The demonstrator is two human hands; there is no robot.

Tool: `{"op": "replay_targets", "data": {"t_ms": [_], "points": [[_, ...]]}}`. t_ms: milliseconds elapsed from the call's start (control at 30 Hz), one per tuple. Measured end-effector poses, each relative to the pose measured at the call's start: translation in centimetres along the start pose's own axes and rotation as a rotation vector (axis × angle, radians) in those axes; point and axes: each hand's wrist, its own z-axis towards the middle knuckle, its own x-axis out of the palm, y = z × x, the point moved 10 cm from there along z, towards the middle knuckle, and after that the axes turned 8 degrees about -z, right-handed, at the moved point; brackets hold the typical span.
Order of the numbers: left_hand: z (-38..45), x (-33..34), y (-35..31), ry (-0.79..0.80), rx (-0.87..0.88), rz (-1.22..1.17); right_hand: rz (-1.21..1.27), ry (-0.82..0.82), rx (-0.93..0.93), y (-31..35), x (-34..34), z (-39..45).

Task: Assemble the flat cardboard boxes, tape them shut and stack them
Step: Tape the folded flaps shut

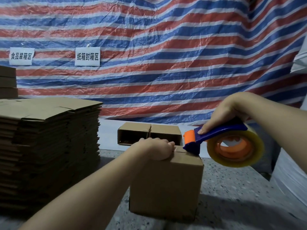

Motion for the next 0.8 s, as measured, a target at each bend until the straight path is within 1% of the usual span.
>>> {"op": "replay_targets", "data": {"t_ms": [133,200,367,433,500,533,600,667,733,800], "points": [[0.2,0.0,0.2,-0.032,-0.01,-0.014,0.052,0.011,0.005,-3.1,0.0,0.1],[0.3,-0.1,0.2,-0.037,-0.009,-0.024,0.051,0.047,0.013,-4.2,0.9,0.6],[0.0,-0.3,0.2,-0.037,-0.001,-0.05,0.033,0.078,-0.008,-4.3,2.7,2.0],[-0.4,-1.2,-0.5,-0.099,0.042,-0.045,0.045,0.078,-0.014,-4.3,2.9,2.2],[-0.6,-2.8,-2.1,-0.218,0.109,-0.05,0.043,0.07,-0.012,-4.3,2.8,2.1],[-0.5,-3.2,-3.1,-0.236,0.137,-0.097,0.034,0.063,-0.007,-4.3,2.7,2.0],[-0.3,-2.4,-5.0,-0.167,0.156,-0.168,0.015,0.058,0.003,-4.2,2.6,1.8],[0.3,-0.5,-6.0,-0.082,0.124,-0.114,0.019,0.059,0.003,-4.0,2.6,1.6],[0.9,1.1,-5.5,-0.028,0.06,-0.05,0.034,0.054,-0.006,-4.0,2.6,1.5],[1.5,1.8,-4.9,-0.015,0.026,-0.046,0.074,0.039,-0.035,-4.3,2.7,1.3]]}}
